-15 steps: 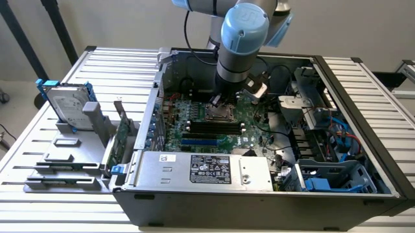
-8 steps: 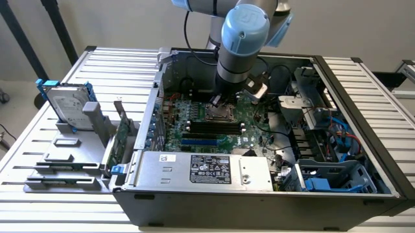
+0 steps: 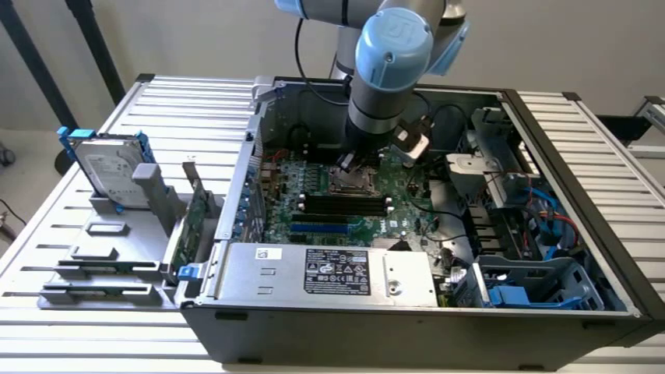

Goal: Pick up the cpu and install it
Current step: 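Install the first cpu locking lever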

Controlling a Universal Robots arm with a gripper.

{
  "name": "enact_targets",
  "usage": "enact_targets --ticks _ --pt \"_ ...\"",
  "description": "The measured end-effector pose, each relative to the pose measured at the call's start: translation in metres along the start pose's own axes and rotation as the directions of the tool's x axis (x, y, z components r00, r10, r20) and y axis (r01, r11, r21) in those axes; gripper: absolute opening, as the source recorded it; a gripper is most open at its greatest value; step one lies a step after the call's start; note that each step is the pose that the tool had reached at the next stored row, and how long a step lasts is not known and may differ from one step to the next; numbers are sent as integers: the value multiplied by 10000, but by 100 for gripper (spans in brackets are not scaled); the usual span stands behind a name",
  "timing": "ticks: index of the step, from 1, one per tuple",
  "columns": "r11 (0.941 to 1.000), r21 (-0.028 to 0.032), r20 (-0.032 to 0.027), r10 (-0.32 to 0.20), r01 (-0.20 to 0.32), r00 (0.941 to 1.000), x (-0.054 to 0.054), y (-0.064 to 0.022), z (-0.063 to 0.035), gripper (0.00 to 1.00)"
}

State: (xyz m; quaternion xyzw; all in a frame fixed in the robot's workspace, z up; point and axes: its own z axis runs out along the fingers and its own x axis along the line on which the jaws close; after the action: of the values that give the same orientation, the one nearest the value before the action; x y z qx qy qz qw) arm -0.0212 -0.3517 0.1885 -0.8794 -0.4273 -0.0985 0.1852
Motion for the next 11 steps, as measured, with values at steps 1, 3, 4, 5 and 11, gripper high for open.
enact_targets --ticks 1,3,4,5,11 --pt "10000 8 -5 -4 4 10000 0 1 0 11" --pt "10000 36 -31 -18 19 10000 -1 3 1 11" --pt "10000 54 -49 -26 26 10000 -2 4 3 11" --pt "10000 68 -63 -32 32 10000 -2 5 5 11" --pt "9999 119 -88 -81 82 9999 -9 11 19 11"
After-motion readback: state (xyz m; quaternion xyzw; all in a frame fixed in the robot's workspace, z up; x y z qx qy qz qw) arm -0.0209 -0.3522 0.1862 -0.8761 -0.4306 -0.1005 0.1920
